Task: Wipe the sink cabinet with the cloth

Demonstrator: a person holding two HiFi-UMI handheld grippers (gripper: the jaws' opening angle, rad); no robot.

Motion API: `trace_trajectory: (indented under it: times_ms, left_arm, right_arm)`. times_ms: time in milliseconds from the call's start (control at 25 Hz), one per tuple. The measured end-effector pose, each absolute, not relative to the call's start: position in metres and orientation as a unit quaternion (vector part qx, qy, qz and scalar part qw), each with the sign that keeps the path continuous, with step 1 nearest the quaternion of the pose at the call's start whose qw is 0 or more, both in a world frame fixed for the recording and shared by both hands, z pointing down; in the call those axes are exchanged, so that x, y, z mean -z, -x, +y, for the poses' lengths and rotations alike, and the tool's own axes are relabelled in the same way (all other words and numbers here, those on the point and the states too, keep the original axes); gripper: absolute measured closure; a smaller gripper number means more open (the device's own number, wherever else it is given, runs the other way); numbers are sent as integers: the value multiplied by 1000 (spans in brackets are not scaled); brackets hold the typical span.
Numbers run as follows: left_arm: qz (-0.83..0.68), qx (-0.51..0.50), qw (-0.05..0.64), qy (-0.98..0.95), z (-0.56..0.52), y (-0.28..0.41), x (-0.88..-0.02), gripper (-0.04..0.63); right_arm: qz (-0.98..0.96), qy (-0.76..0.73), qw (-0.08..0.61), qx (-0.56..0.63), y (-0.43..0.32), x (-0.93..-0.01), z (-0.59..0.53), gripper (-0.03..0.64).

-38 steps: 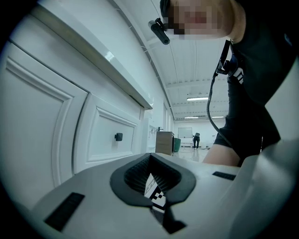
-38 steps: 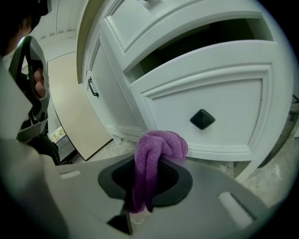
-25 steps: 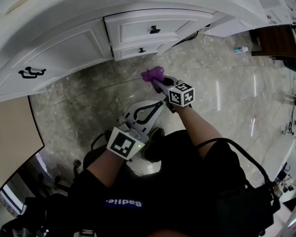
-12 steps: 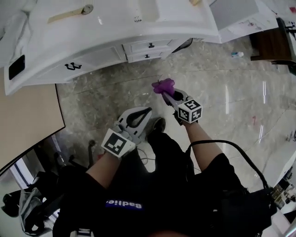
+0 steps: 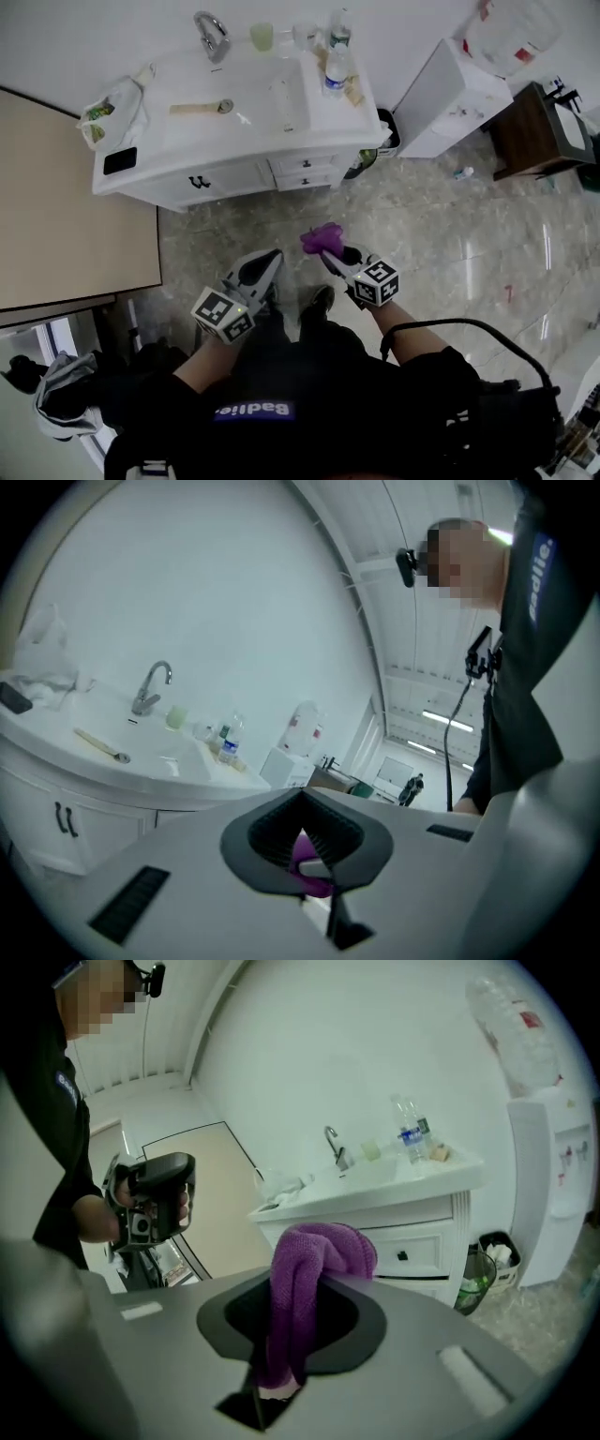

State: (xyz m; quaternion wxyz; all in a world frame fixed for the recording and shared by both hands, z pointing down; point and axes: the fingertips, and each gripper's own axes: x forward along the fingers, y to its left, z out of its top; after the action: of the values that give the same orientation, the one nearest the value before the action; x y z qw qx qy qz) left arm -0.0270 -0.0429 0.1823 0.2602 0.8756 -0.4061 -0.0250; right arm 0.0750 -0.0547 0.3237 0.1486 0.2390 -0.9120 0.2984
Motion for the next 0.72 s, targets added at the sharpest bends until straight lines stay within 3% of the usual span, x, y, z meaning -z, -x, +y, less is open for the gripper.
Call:
trace_trajectory:
  times_ms: [120, 280, 720]
  left_arm:
    - [-420, 62, 276, -862, -31, 34, -138, 591]
    - [-397, 53, 247, -882, -2, 40, -101, 591]
    - [-298, 38, 206, -931, 95, 52, -52, 591]
  right_arm:
    - [-920, -242, 128, -281, -79, -263, -28, 555]
    - [-920, -268, 81, -275, -72, -199, 13, 555]
    - [-931, -304, 42, -198, -22, -98, 105, 555]
